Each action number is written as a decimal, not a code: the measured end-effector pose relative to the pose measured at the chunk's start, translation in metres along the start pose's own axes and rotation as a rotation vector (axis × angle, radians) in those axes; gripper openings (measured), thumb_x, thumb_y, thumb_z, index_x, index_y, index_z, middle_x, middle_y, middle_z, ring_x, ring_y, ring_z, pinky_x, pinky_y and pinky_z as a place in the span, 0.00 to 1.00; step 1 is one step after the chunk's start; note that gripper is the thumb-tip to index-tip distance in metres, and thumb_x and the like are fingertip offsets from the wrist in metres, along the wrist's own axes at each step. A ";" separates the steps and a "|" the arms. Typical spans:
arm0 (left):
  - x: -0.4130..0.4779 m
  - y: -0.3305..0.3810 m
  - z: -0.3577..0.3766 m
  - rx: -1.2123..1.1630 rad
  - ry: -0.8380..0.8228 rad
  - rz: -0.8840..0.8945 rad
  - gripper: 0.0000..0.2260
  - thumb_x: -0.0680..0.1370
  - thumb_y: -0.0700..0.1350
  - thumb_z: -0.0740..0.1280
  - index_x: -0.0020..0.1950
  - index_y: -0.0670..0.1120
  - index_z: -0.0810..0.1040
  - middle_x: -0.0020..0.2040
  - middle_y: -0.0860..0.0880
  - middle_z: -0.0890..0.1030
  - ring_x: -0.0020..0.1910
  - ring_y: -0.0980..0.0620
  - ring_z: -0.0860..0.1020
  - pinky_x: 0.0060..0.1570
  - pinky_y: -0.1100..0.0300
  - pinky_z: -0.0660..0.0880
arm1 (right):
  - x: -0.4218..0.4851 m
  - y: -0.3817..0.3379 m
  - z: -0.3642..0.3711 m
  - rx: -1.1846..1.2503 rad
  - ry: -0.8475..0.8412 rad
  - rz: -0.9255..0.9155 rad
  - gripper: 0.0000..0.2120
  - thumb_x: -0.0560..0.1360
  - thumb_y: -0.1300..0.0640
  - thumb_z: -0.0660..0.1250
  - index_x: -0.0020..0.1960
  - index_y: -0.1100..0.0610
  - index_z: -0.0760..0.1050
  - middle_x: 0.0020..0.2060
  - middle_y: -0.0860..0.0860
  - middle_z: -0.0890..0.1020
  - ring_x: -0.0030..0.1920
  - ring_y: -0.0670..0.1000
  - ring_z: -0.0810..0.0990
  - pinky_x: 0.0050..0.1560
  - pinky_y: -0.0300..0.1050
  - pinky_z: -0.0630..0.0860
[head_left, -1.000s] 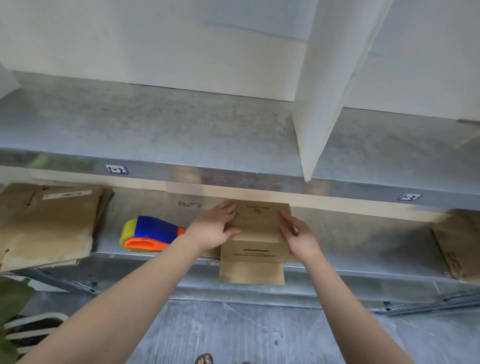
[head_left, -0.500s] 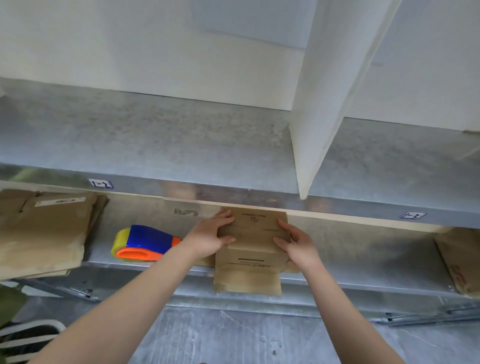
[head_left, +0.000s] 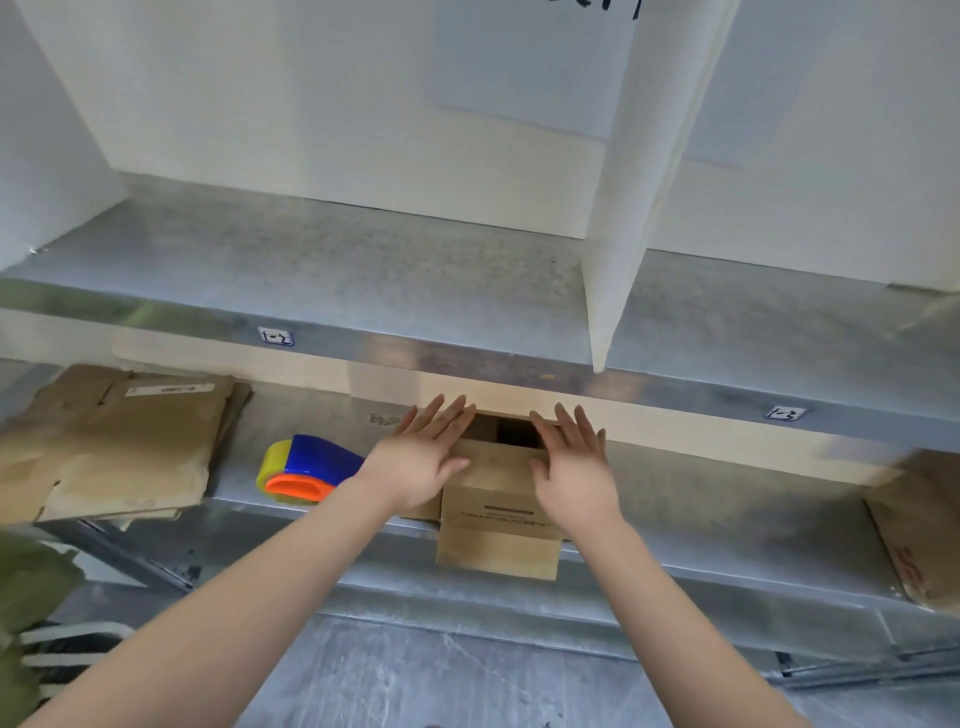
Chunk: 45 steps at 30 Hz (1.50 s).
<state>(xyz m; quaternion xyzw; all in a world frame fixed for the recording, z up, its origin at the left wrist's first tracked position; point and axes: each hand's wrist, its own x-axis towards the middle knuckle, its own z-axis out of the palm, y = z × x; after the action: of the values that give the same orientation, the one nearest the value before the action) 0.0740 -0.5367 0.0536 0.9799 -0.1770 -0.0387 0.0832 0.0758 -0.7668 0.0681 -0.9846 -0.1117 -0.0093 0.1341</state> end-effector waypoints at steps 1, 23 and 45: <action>-0.006 -0.005 -0.003 0.007 0.024 0.004 0.29 0.82 0.60 0.47 0.79 0.52 0.42 0.79 0.55 0.41 0.78 0.52 0.41 0.75 0.55 0.42 | -0.001 -0.011 0.000 -0.010 0.035 -0.038 0.27 0.79 0.54 0.59 0.77 0.49 0.60 0.77 0.53 0.60 0.78 0.57 0.52 0.78 0.58 0.48; -0.076 -0.187 0.020 0.016 -0.165 0.011 0.39 0.72 0.63 0.67 0.78 0.52 0.56 0.78 0.46 0.57 0.76 0.45 0.56 0.73 0.52 0.54 | -0.003 -0.174 0.164 0.097 -0.246 0.107 0.33 0.75 0.46 0.52 0.79 0.53 0.54 0.77 0.57 0.59 0.76 0.61 0.56 0.77 0.55 0.50; -0.071 -0.189 0.012 -0.161 -0.163 0.104 0.26 0.72 0.45 0.68 0.70 0.51 0.69 0.59 0.44 0.75 0.58 0.44 0.73 0.54 0.53 0.74 | -0.002 -0.159 0.168 0.296 -0.158 0.169 0.23 0.84 0.55 0.52 0.78 0.54 0.56 0.77 0.52 0.60 0.78 0.53 0.53 0.75 0.44 0.51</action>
<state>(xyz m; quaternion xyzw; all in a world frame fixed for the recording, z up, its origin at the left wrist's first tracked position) 0.0706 -0.3390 0.0119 0.9532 -0.2302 -0.1278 0.1487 0.0362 -0.5737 -0.0520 -0.9577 -0.0392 0.0960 0.2686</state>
